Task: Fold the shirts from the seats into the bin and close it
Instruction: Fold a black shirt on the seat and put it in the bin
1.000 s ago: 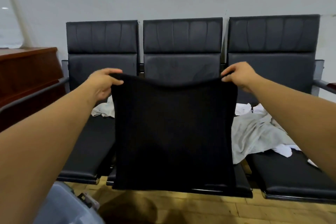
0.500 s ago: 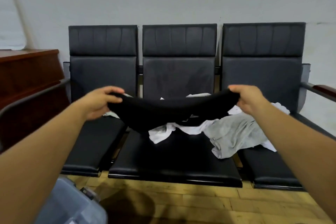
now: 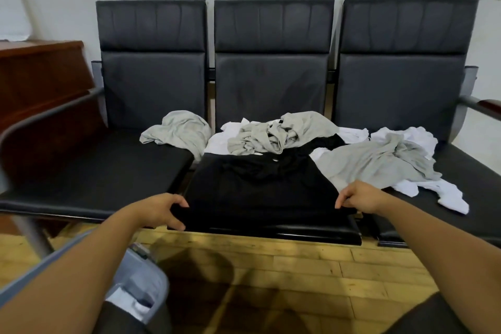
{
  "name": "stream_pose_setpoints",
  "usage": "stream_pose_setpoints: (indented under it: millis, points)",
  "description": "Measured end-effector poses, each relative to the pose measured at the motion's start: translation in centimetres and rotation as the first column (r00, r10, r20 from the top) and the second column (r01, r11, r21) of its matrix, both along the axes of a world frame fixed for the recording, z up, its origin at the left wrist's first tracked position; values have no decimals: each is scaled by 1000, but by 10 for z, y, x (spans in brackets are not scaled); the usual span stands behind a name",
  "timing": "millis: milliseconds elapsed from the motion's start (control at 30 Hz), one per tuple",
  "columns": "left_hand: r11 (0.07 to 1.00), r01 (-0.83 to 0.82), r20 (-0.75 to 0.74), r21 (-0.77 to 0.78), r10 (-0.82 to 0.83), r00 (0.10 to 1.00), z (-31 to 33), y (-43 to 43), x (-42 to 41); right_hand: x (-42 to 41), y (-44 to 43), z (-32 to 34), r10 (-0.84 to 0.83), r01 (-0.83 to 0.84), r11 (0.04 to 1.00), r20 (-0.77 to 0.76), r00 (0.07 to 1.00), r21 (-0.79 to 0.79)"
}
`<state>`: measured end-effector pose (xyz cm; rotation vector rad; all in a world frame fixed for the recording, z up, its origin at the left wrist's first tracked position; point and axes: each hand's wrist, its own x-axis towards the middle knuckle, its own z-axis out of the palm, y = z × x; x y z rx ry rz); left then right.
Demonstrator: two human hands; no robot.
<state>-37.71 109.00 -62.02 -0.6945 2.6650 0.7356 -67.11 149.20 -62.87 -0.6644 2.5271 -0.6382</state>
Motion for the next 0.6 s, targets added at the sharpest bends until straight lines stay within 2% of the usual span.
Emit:
stream_pose_setpoints:
  millis: [100, 167, 233, 300, 367, 400, 433, 500, 533, 600]
  points:
    - [994, -28, -45, -106, 23, 999, -2, -7, 3, 8, 0, 6, 72, -71, 997, 26, 997, -10]
    - [981, -98, -137, -166, 76, 988, -2, -12, 4, 14, -3, 10, 162, -161, 979, -1, 987, 128]
    - [971, -169, -245, -169, 125, 961, -2, -16, 5, 15, -9, 12, 253, -213, 934, -108, 961, 288]
    - [962, -233, -359, -143, 169, 918, -1, -18, 6, 11, -15, 12, 243, -176, 950, -254, 936, 258]
    - [954, -284, -466, -97, 209, 860, 5, -20, 6, 7, -18, 21, 53, -69, 996, -274, 960, -51]
    - [949, -307, -526, -65, 229, 819, 11, -25, 4, 6, -19, 28, -45, -10, 971, -221, 974, -240]
    - [945, -324, -604, -32, 240, 760, 19, -29, 1, 6, -20, 39, -109, 31, 917, -176, 978, -398]
    - [933, -355, -727, 64, 287, 624, 43, -38, -8, 3, -24, 64, -183, 103, 799, -77, 980, -593]
    - [927, -342, -761, 152, 331, 558, 62, -39, -13, -1, -27, 80, -197, 148, 719, 5, 980, -679]
    - [879, -196, -763, 434, 475, 440, 101, -38, -24, -6, -33, 112, -159, 250, 514, 195, 968, -821]
